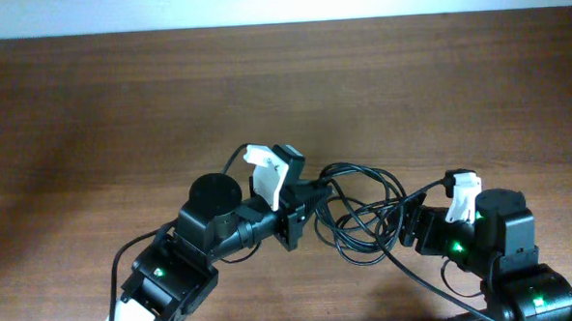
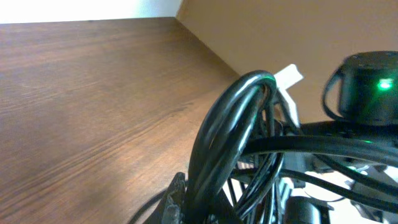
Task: Untangle cables
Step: 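Spread both grippers apart, drawing the cables loose between them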
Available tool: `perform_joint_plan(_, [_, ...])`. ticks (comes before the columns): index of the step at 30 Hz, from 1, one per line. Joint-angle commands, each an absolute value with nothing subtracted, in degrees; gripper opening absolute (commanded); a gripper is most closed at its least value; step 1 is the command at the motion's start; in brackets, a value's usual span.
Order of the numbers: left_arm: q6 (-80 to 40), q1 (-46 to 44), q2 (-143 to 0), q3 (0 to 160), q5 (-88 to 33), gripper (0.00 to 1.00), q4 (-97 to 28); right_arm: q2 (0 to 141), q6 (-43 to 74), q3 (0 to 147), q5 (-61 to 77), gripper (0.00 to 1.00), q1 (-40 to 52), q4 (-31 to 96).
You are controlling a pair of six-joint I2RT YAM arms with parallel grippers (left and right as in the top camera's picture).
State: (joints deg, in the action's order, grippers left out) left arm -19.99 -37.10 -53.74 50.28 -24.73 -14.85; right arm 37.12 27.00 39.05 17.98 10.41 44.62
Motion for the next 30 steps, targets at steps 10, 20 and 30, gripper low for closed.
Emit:
perform_joint_plan(10, [-22.0, -37.0, -45.9, 50.8, -11.1, 0.00, -23.3, 39.6, 29.7, 39.2, 6.1, 0.73, 10.1, 51.0])
perform_joint_plan(20, [-25.1, -37.0, -44.0, 50.8, -2.6, 0.00, -29.0, 39.6, 31.0, 39.2, 6.8, 0.73, 10.1, 51.0])
perform_joint_plan(30, [-35.2, -37.0, -44.0, 50.8, 7.6, 0.00, -35.0, 39.6, 30.9, 39.6, 10.6, 0.77, 10.1, 50.3])
